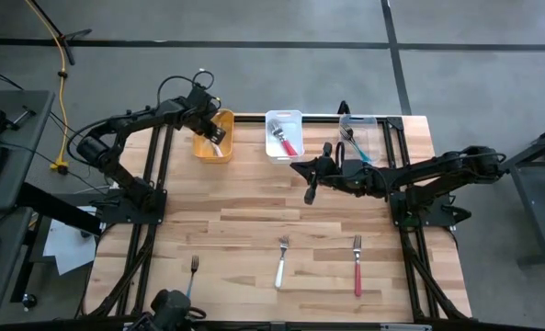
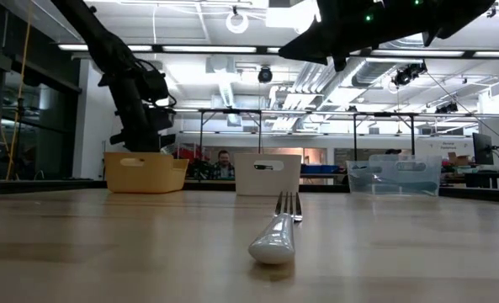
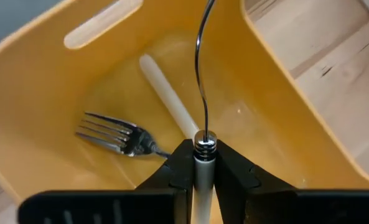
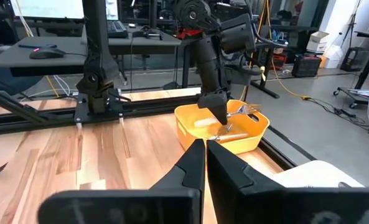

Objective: Sort silverware by color (type)
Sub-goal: Put the top white fork into the yellow bin, then put the blue fork into the transparent bin

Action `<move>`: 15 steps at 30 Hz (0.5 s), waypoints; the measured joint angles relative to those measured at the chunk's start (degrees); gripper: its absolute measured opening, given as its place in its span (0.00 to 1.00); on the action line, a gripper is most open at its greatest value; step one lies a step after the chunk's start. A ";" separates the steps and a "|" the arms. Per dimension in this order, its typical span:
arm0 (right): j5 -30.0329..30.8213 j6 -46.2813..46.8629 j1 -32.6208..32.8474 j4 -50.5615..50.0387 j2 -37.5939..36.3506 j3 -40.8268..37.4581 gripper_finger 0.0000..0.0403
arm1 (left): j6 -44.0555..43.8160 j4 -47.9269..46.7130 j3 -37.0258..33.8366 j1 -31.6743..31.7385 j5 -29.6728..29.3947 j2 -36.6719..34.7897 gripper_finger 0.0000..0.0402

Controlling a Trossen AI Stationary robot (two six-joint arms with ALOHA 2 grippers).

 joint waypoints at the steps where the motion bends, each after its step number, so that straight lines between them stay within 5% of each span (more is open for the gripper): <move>1: 0.00 0.00 0.00 -0.02 0.00 0.00 0.03 | 0.19 -0.27 0.00 -0.01 -0.13 0.00 0.10; 9: -0.06 0.23 0.00 -0.96 0.00 0.00 0.03 | 2.77 -0.78 0.00 -0.68 -0.29 -1.61 0.31; 15: -0.31 -0.18 0.00 -1.88 0.00 0.00 0.03 | 2.72 -4.09 0.00 -1.92 -2.16 -5.85 0.34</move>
